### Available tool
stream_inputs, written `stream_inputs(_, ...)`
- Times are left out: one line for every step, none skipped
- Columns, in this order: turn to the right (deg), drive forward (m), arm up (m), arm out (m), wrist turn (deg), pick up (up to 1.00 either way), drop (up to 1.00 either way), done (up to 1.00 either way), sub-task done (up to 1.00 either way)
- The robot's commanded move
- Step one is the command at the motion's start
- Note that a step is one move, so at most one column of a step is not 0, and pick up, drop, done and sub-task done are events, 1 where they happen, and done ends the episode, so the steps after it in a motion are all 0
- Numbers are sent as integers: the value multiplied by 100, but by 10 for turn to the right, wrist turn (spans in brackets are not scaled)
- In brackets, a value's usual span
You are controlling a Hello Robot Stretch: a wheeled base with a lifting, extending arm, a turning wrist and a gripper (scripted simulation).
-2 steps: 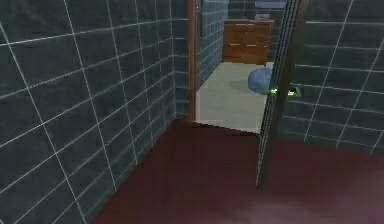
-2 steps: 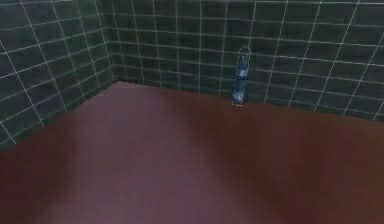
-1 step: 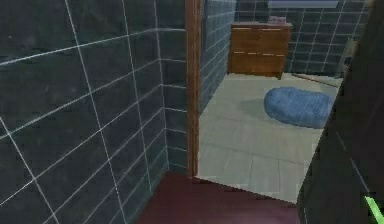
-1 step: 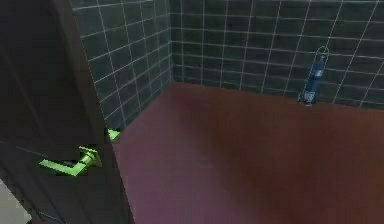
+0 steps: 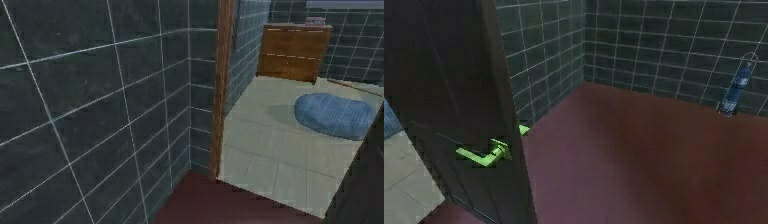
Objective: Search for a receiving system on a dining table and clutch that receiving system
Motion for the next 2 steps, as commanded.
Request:
stream_inputs(-30, 0, 0, 0, 0, 0, 0, 0, 0)
stream_inputs(0, 35, 0, 0, 0, 0, 0, 0, 0)
